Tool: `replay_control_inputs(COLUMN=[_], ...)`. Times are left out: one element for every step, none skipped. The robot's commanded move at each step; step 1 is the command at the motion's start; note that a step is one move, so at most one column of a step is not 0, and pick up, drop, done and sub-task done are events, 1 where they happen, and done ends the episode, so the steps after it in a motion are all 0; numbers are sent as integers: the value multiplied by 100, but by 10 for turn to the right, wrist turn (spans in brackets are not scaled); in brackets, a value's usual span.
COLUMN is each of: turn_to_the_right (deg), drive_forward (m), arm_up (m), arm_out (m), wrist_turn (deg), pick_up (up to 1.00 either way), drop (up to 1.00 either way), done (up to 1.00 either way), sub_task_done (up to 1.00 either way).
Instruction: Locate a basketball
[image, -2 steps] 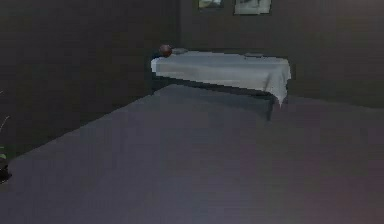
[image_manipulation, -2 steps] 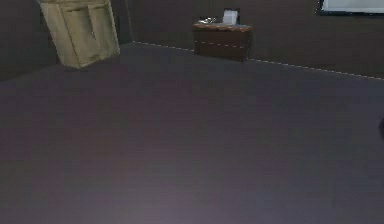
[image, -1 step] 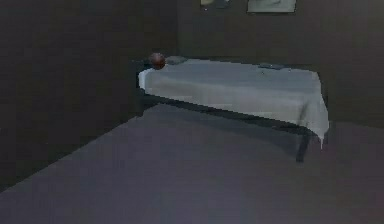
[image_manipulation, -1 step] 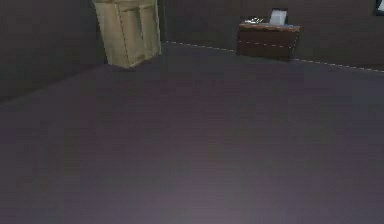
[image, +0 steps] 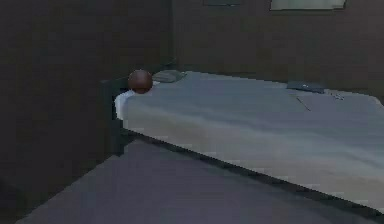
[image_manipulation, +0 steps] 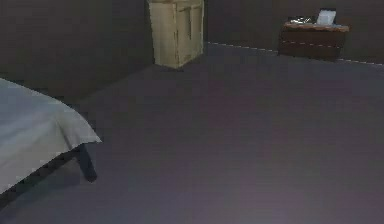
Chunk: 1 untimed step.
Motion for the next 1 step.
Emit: replay_control_inputs(turn_to_the_right=[0], drive_forward=[95], arm_up=[0], arm_out=[0], wrist_turn=[0], pick_up=[0], drop=[0], done=[0], sub_task_done=[0])
